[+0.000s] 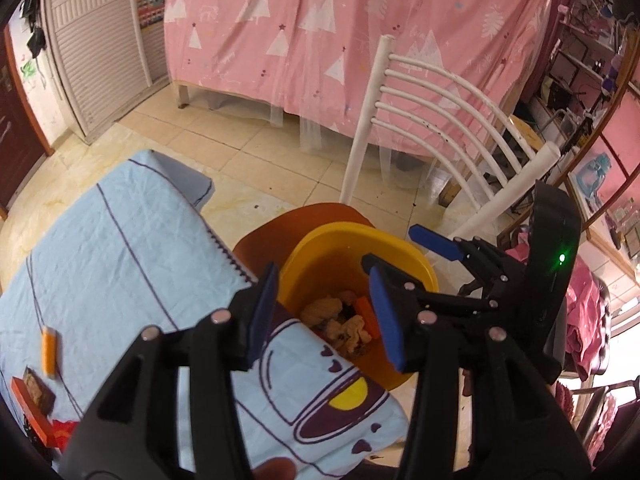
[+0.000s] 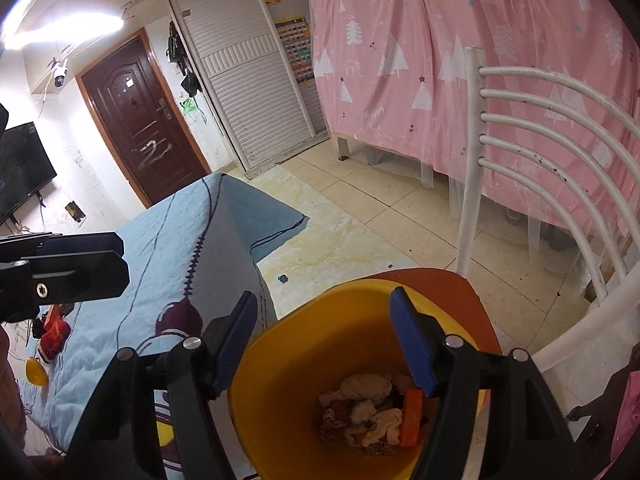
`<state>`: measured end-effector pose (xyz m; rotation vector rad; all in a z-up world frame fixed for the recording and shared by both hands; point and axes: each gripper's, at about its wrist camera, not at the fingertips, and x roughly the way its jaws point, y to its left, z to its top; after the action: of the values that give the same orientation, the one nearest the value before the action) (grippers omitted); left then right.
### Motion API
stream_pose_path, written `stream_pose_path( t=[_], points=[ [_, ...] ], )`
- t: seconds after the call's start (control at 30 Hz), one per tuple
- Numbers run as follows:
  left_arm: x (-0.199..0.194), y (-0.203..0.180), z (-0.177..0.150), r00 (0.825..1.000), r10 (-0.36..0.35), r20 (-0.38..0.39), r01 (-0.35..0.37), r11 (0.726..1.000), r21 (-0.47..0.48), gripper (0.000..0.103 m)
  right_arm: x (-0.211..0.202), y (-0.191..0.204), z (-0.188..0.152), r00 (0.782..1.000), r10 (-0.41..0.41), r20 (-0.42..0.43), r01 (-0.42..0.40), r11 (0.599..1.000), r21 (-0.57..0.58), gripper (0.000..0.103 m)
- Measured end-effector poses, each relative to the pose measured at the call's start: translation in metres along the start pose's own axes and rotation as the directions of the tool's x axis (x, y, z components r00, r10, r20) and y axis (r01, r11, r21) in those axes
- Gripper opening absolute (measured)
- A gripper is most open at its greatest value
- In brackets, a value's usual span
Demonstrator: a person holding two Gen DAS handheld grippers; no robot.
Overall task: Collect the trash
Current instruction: 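Move both tools back over the items on the bed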
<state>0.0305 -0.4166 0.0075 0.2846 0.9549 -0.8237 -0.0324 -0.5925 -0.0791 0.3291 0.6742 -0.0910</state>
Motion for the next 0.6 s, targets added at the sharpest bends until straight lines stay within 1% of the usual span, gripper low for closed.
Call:
stream_pose_path(
  t=[0.03, 0.07, 0.13, 0.23, 0.37, 0.47, 0.57, 0.6],
  points=[
    [-0.003, 0.003, -0.001, 1.0, 0.006, 0.006, -0.006, 1.0, -0.007, 0.046, 0.0, 0.002, 0.002, 1.0, 0.001, 0.001, -0.001, 1.0, -0.003, 0.063],
    [-0.006, 0.007, -0.002, 1.0, 0.015, 0.015, -0.015, 1.0, -0.015, 0.052, -0.001, 0.004, 0.003, 1.0, 0.005, 0.003, -0.005, 1.0, -0.007, 0.063],
    [-0.011, 0.012, -0.004, 0.999, 0.031, 0.031, -0.03, 0.999, -0.025, 0.058, -0.001, 0.008, 0.006, 1.0, 0.013, 0.005, -0.013, 1.0, -0.014, 0.064],
    [-0.02, 0.023, -0.008, 0.997, 0.054, 0.053, -0.052, 0.998, -0.043, 0.058, -0.002, 0.019, 0.011, 1.0, 0.021, 0.01, -0.021, 0.999, -0.036, 0.065],
    [-0.038, 0.048, -0.018, 0.993, 0.079, 0.082, -0.072, 0.993, -0.093, 0.058, -0.002, 0.039, 0.019, 0.999, 0.042, 0.016, -0.04, 0.997, -0.071, 0.067],
    [-0.054, 0.067, -0.027, 0.989, 0.105, 0.102, -0.092, 0.987, -0.13, 0.059, -0.001, 0.064, 0.025, 0.997, 0.07, 0.019, -0.067, 0.991, -0.115, 0.069],
    [-0.072, 0.088, -0.037, 0.984, 0.128, 0.124, -0.105, 0.978, -0.18, 0.064, 0.002, 0.092, 0.03, 0.995, 0.098, 0.01, -0.095, 0.982, -0.163, 0.071],
    [-0.077, 0.093, -0.039, 0.982, 0.139, 0.129, -0.113, 0.975, -0.191, 0.065, 0.004, 0.102, 0.031, 0.994, 0.11, 0.006, -0.107, 0.978, -0.18, 0.071]
  ],
)
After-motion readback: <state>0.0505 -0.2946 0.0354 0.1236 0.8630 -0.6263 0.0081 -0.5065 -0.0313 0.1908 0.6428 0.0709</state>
